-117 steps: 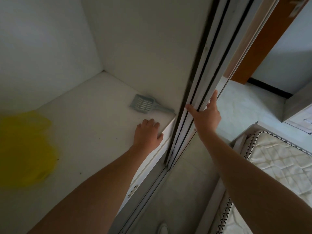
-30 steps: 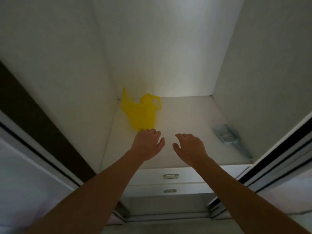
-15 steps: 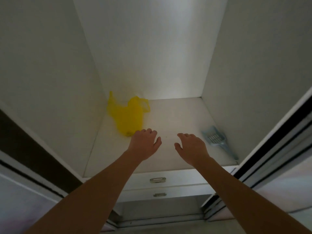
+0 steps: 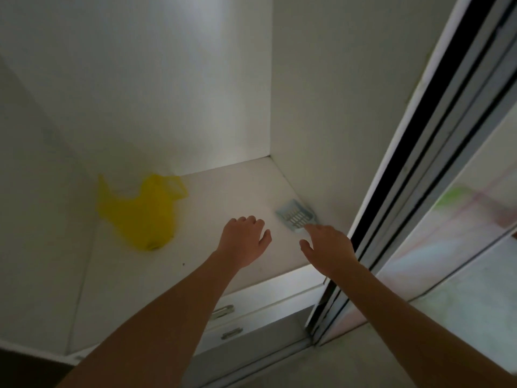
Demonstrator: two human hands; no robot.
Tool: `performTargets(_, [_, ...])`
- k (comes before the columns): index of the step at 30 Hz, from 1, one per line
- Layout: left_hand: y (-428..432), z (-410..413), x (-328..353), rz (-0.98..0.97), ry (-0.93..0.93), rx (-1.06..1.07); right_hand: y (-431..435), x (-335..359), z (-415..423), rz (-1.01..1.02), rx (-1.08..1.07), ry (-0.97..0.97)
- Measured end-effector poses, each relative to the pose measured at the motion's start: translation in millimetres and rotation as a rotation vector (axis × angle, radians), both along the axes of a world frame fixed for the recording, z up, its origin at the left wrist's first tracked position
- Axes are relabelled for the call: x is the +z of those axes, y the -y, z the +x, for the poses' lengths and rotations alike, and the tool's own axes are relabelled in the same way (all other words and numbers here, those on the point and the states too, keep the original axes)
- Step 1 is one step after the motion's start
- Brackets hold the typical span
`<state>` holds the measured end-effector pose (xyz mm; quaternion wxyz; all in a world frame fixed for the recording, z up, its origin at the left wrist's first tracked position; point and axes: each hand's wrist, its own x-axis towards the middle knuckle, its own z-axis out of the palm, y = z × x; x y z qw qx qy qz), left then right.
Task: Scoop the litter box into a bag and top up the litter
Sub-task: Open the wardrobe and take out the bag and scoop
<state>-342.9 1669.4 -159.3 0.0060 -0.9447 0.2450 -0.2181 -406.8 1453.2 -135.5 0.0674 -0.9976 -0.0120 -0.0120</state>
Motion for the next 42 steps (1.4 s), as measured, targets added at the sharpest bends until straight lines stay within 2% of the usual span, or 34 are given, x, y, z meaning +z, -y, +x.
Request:
performTargets(16, [-20.2,18.0,-11.2,-0.020,-0.001,-0.007,-36.7,-13.4,24.4,-0.051,-0.038,0.022])
performTargets(28, [-31.3,25.3,-33.4,-0.107,-0.040,-0.106,-19.5,-60.6,33.7,-0.032,-0.339,-0.099])
performTargets(33, [-44.3,32.0,-36.5,-0.101,-0.058,-0.090,-19.2,-65.5,36.0,-0.033,-0.370,-0.067])
performTargets(42, [-70.8,32.4,-39.4,-0.083,-0.066,-0.061,-30.7,-67.9,44.5,0.144,-0.394,-0.086])
